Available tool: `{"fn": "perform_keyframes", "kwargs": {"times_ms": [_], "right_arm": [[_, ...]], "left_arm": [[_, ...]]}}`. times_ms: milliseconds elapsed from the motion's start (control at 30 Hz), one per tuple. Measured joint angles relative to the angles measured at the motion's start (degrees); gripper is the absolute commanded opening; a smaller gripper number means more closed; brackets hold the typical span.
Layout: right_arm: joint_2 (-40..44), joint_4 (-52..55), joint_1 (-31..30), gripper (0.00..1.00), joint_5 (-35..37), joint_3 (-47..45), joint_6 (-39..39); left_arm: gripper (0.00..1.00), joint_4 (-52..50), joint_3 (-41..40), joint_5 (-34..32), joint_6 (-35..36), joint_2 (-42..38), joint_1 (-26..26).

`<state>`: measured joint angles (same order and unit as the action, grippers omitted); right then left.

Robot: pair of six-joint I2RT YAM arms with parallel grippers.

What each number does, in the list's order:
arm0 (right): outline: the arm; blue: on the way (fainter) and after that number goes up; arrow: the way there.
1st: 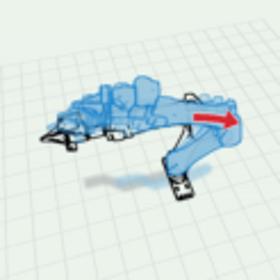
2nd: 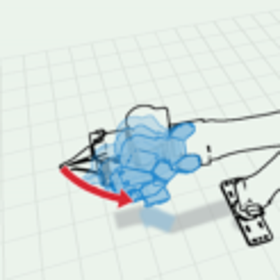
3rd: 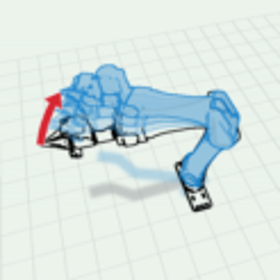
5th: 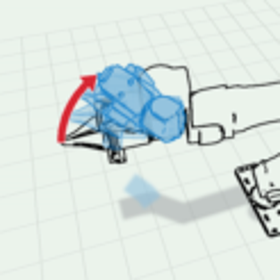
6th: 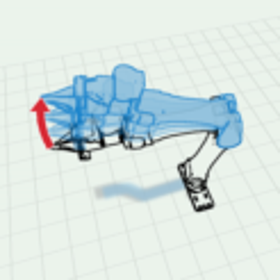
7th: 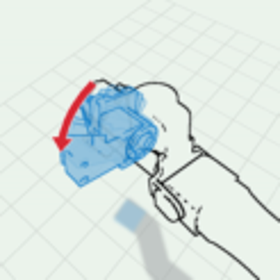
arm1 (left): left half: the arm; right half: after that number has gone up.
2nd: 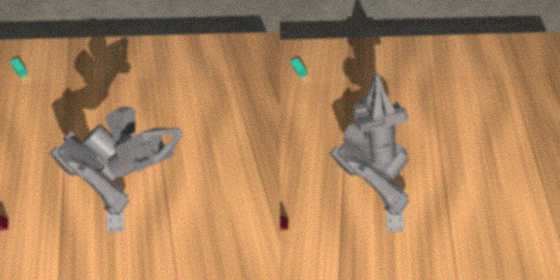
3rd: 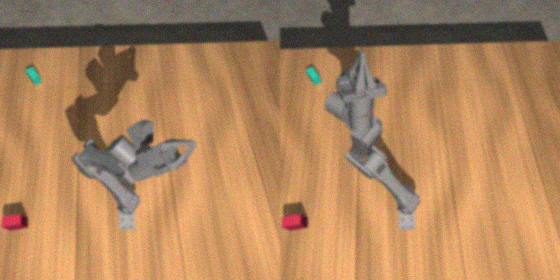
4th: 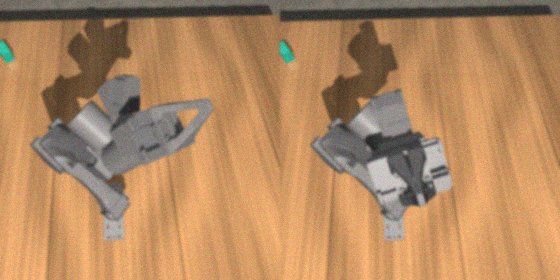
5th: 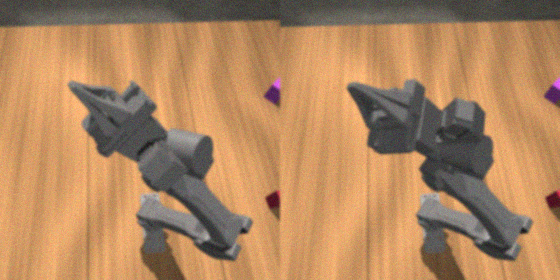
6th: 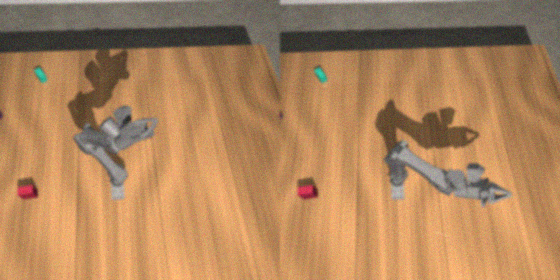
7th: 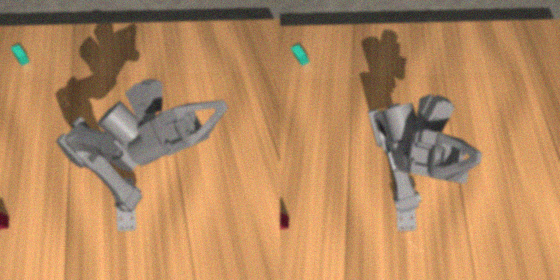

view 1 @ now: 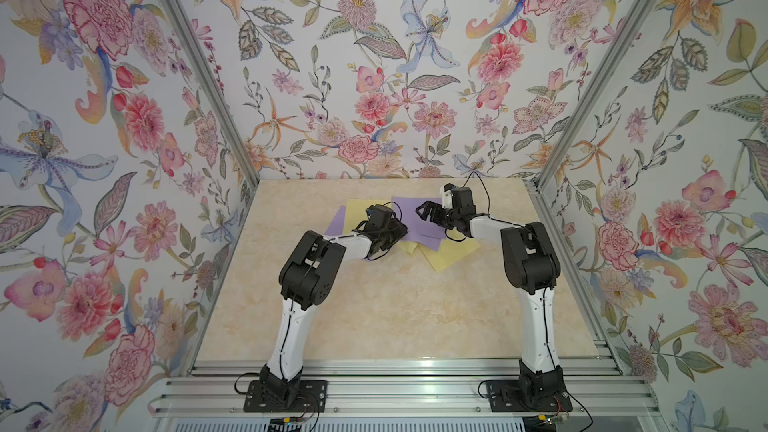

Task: Sort the scattered colored papers by color
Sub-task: Pick up the colored paper from the center of the board.

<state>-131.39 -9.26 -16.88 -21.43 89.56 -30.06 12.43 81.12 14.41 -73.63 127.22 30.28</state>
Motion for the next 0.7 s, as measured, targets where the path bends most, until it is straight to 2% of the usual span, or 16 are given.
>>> {"fn": "perform_keyframes", "kwargs": {"times_ms": [133,267,333,567,700], "right_arm": [[0.0,-0.7,-0.2,1.00,0.0,-0.4,0.0],[0.0,-1.1,-0.2,1.00,-0.1,-0.5,0.0],[0.0,-1.1,-0.2,1.00,-0.1,-0.5,0.0],[0.0,-2.1,-0.3,1.00,-0.3,-1.1,0.0],[0.0,-2.4,-0.3,1.00,-0.3,-1.2,0.0]], "left_arm": [[0.47,-0.3,0.2,-0.3,-0.3,0.1,0.0],[0.30,-1.2,0.0,-1.1,0.7,0.1,0.0],[0.25,-1.7,0.0,-1.3,1.1,0.1,0.0],[0.19,-2.3,0.0,-1.3,2.7,0.1,0.0],[0.27,-2.7,0.0,-1.3,4.2,0.0,0.0]]}}
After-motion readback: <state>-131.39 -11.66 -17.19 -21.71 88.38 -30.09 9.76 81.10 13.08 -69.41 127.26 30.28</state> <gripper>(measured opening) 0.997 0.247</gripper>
